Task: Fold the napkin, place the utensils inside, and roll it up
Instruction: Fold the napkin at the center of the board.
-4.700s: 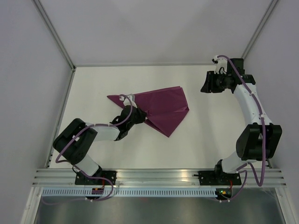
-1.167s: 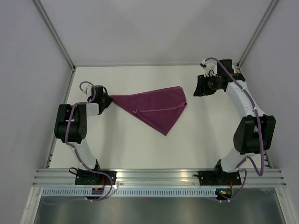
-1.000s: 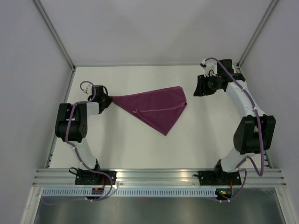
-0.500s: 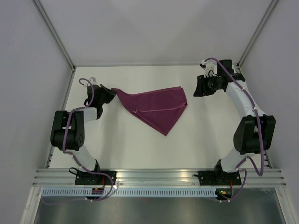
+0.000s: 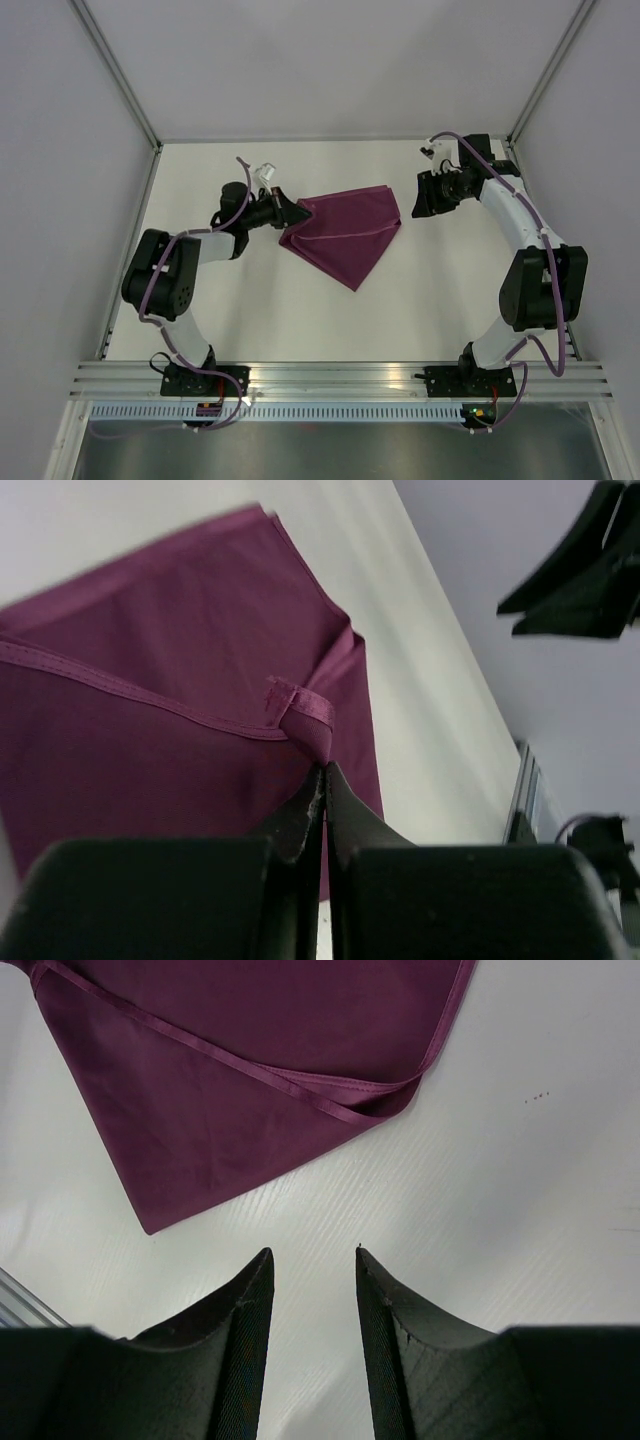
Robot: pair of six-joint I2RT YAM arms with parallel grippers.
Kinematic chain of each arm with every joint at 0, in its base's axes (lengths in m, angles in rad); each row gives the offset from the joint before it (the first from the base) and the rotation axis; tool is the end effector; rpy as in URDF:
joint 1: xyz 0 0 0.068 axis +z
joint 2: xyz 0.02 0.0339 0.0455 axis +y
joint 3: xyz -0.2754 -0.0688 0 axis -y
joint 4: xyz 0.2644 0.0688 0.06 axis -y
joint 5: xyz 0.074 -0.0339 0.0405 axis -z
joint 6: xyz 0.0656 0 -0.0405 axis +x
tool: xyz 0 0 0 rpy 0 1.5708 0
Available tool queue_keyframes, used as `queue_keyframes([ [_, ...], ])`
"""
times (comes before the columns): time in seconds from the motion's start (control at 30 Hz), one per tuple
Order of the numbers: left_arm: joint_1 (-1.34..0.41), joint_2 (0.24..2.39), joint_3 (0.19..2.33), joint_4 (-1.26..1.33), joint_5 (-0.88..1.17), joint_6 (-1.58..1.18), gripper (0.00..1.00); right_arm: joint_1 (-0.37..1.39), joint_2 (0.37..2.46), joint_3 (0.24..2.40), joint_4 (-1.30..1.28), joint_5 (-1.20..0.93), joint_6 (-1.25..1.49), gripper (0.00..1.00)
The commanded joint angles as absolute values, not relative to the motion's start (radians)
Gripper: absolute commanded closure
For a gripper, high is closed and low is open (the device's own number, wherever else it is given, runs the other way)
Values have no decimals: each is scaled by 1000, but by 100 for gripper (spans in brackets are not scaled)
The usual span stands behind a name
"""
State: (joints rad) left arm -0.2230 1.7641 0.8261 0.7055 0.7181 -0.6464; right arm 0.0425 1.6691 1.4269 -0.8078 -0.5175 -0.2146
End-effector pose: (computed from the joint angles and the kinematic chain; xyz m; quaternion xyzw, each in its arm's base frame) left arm 0.3783 -0.1301 0.1776 0.0588 0.7637 -0.4946 0.4107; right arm 0.3816 0.0487 0.2688 -0.1851 0.9180 0.2249 0.2692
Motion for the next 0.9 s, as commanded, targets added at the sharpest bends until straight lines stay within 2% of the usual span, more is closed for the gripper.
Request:
queue_keyframes([
  [0.0, -294, 1792, 874, 672, 880, -488, 98, 49, 1626, 1414, -830, -514, -241, 56],
  [0.2, -385, 1815, 907, 474, 893, -341, 98, 63, 1611, 1404, -845, -503, -248, 56],
  [0.5, -471, 1822, 930, 238, 778, -187, 98, 87, 1614, 1387, -844, -483, -255, 56],
  [0.87, -545, 1865, 913, 213, 695, -153, 98, 126, 1623, 1353, -824, -463, -250, 56],
])
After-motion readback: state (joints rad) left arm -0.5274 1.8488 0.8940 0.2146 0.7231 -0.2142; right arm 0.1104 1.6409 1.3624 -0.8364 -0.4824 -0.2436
